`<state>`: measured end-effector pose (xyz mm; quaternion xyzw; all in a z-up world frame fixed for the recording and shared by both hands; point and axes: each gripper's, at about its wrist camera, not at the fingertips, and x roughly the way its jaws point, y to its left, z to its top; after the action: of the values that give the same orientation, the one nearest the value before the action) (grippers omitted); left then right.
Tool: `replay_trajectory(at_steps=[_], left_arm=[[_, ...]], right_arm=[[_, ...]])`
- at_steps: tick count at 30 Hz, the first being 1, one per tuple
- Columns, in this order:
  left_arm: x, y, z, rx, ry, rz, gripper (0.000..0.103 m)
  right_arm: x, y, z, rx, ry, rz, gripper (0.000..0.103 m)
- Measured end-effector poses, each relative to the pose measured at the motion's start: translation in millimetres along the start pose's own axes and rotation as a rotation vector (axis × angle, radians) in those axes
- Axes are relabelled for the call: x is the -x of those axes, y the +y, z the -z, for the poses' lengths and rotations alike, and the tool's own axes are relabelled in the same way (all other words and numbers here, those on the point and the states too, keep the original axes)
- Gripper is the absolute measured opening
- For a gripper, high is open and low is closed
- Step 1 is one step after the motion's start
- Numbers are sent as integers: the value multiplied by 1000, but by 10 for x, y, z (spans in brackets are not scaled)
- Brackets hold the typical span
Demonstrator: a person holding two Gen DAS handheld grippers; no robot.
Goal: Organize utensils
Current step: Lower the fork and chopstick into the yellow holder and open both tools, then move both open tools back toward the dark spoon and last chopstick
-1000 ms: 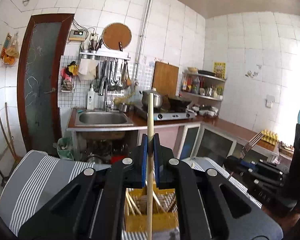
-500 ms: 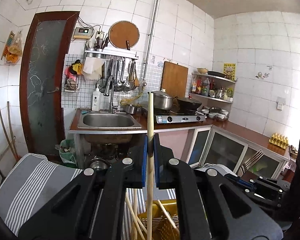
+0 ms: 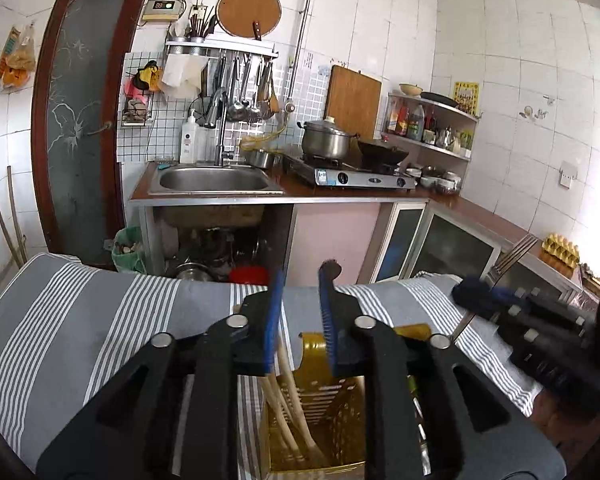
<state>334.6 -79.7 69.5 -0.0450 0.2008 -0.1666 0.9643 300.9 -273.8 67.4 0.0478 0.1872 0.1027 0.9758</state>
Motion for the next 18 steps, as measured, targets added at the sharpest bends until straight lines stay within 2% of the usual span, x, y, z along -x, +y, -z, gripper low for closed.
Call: replay_trajectory(at_steps=[1, 7, 18], left_arm=[[10, 6, 18, 2, 2, -2, 22], [165, 34, 91, -12, 26, -16, 27], [886, 2, 373, -50, 42, -89, 27]], right_arm=[[44, -34, -9, -10, -11, 1, 39], [84, -104, -2, -31, -26, -23, 39], [410, -147, -139, -23, -74, 14, 40]])
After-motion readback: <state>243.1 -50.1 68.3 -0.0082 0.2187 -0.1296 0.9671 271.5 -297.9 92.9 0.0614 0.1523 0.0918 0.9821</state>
